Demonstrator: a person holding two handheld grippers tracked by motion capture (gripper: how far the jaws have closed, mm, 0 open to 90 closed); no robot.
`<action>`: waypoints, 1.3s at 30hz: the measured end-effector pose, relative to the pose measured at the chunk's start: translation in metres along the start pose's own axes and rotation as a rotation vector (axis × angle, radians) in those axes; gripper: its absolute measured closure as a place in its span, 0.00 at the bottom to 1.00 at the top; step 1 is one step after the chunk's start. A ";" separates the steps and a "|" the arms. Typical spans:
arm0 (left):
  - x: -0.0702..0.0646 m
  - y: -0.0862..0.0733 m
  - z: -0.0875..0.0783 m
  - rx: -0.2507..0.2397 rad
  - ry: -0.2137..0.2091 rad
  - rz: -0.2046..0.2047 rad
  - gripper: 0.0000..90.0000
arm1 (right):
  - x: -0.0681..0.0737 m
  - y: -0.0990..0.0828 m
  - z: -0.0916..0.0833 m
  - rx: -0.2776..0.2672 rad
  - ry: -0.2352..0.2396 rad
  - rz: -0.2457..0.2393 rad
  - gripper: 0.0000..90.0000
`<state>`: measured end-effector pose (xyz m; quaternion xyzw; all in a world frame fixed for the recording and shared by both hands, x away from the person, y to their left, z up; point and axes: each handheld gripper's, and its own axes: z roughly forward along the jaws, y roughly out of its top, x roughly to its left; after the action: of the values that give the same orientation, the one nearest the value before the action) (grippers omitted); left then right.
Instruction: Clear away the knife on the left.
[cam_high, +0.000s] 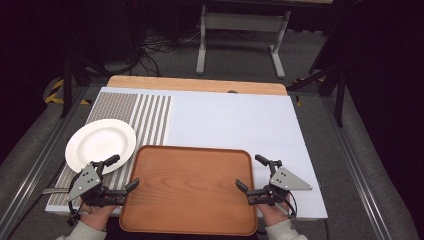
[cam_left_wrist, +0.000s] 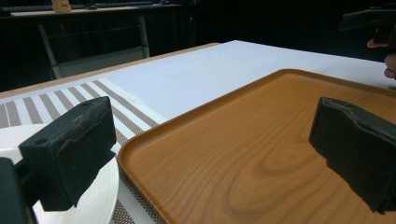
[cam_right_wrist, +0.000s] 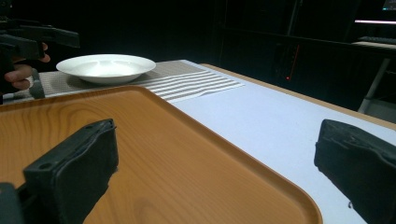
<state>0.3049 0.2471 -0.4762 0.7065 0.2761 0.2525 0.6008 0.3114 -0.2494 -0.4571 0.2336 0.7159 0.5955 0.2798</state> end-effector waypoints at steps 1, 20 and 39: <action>0.000 0.000 0.000 0.002 -0.001 -0.001 0.02 | 0.000 0.000 0.000 -0.002 0.002 -0.001 0.00; 0.005 0.008 -0.003 0.033 -0.053 -0.009 0.02 | -0.001 0.000 -0.001 -0.003 0.008 0.011 0.00; 0.020 0.041 -0.012 0.184 -0.221 0.056 0.08 | -0.001 -0.001 0.000 0.002 0.024 0.018 0.01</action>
<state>0.3149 0.2642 -0.4336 0.7894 0.2105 0.1635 0.5530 0.3127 -0.2501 -0.4579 0.2329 0.7176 0.6001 0.2657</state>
